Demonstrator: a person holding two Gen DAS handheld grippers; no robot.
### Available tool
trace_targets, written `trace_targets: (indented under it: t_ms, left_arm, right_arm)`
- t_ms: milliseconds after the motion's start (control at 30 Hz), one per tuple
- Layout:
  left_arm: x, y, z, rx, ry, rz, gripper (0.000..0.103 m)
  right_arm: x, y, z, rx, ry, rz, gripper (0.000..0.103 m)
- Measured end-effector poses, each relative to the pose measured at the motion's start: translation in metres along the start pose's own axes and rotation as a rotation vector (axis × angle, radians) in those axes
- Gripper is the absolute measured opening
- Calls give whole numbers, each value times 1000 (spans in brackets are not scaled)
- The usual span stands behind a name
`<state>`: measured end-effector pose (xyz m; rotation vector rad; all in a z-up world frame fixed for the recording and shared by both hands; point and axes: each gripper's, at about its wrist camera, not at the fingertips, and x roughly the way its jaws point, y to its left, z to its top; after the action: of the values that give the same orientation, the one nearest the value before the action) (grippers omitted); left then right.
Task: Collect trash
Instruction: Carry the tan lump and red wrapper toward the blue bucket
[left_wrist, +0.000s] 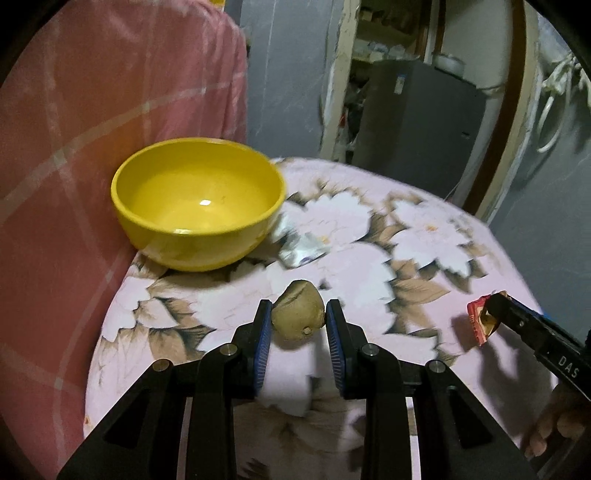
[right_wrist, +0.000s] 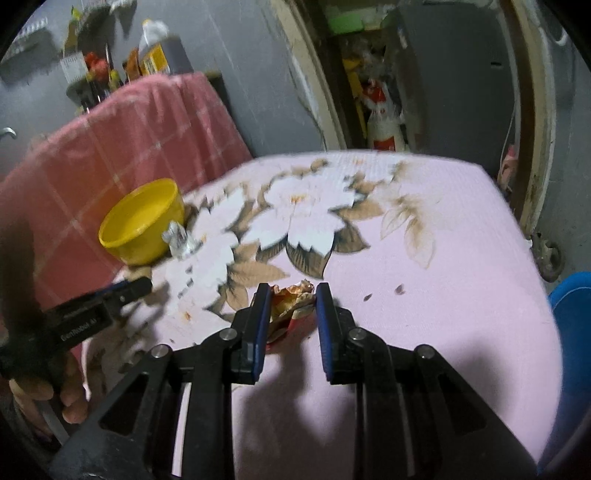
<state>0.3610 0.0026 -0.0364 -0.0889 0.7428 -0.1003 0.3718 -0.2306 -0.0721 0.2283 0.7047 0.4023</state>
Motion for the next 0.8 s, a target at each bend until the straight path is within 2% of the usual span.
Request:
trace_targets:
  t_ms: [133, 200, 433, 533, 667, 800]
  left_arm:
    - [-19, -28, 7, 23, -68, -78, 25]
    - [-29, -50, 12, 42, -103, -130, 25]
    - [-56, -132, 31, 104, -229, -340, 25]
    - [-67, -173, 36, 124, -278, -432, 25]
    - [-78, -221, 38, 154, -318, -527, 25]
    - [-83, -259, 34, 178, -336, -589, 25]
  right_arm:
    - [-35, 1, 0, -5, -97, -24, 50]
    - [-62, -1, 1, -19, -165, -66, 50]
    - [-156, -28, 5, -30, -377, -246, 50]
    - [-198, -41, 7, -47, -467, -351, 50]
    - [-237, -58, 6, -57, -541, -457, 50]
    - [-263, -70, -1, -57, -593, -523, 51]
